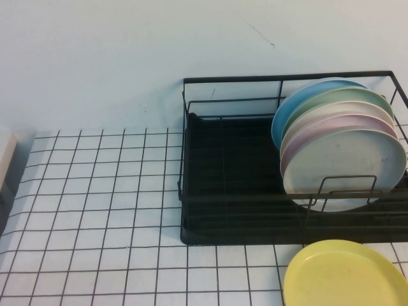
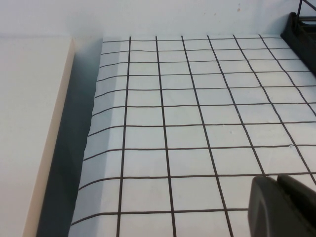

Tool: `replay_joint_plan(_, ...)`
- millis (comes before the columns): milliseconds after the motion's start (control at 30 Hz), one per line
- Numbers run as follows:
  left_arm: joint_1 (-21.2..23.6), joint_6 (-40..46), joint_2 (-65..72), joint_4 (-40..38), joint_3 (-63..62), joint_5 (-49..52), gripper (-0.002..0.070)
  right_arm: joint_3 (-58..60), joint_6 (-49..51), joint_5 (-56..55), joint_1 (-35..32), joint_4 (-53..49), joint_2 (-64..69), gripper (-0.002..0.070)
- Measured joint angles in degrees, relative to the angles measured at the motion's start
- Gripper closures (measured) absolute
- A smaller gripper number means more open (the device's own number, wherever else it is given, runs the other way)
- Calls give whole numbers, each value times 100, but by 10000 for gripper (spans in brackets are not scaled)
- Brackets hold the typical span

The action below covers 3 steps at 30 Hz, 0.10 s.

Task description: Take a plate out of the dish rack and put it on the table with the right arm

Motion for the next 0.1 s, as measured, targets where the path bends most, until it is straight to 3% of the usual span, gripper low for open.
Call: replay_joint_plan(100,0,0,0,0,0,0,678,0,9,0,0,3,0,678)
